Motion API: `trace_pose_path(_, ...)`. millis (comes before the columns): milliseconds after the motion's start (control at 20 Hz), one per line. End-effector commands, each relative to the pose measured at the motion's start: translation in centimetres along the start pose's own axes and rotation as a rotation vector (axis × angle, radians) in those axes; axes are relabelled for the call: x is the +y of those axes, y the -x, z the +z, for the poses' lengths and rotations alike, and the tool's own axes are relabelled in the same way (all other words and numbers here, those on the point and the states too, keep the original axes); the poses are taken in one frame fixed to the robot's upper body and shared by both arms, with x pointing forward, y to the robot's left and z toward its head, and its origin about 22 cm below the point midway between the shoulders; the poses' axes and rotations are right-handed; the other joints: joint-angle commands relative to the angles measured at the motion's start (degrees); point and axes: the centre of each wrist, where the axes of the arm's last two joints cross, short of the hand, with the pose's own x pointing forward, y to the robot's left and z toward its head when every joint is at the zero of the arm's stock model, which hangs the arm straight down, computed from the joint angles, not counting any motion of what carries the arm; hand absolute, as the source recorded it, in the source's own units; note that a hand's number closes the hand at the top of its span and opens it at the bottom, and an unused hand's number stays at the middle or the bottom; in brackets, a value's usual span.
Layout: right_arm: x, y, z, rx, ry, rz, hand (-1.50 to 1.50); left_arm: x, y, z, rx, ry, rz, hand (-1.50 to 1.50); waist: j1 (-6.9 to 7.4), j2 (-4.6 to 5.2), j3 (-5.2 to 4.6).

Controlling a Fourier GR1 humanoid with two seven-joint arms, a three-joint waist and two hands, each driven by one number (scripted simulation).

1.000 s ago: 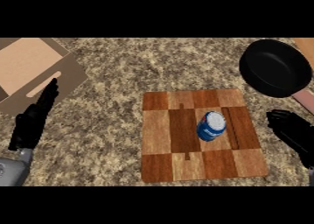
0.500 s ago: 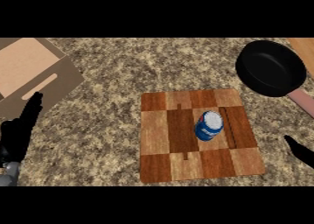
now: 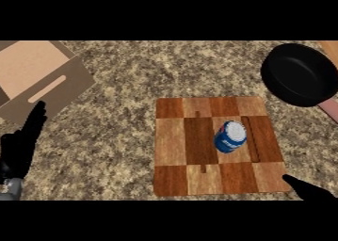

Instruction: Pick the can from the cutting board and place it in the pot

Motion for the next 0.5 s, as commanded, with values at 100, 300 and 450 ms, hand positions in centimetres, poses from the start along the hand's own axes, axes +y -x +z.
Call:
trace_pose_path(100, -0.7, -5.1, 0.3, 0.137, -0.155, 0.178, -1.5, -0.5, -0.4, 0.4, -0.014, 0.041, 0.001, 0.0, 3.03, 0.71, 0.2)
trace_pose_path(300, -1.1, -7.4, 0.8, 0.241, -0.317, 0.306, -1.5, -0.1, -1.2, 0.1, -0.02, 0.06, -0.004, 0.0, 3.8, 0.68, 0.17)
trace_pose_path(450, 0.5, -8.4, 0.1, 0.314, -0.44, 0.331, -1.5, -0.9, -1.8, -0.3, -0.052, 0.032, -0.015, 0.0, 4.11, 1.06, 0.31)
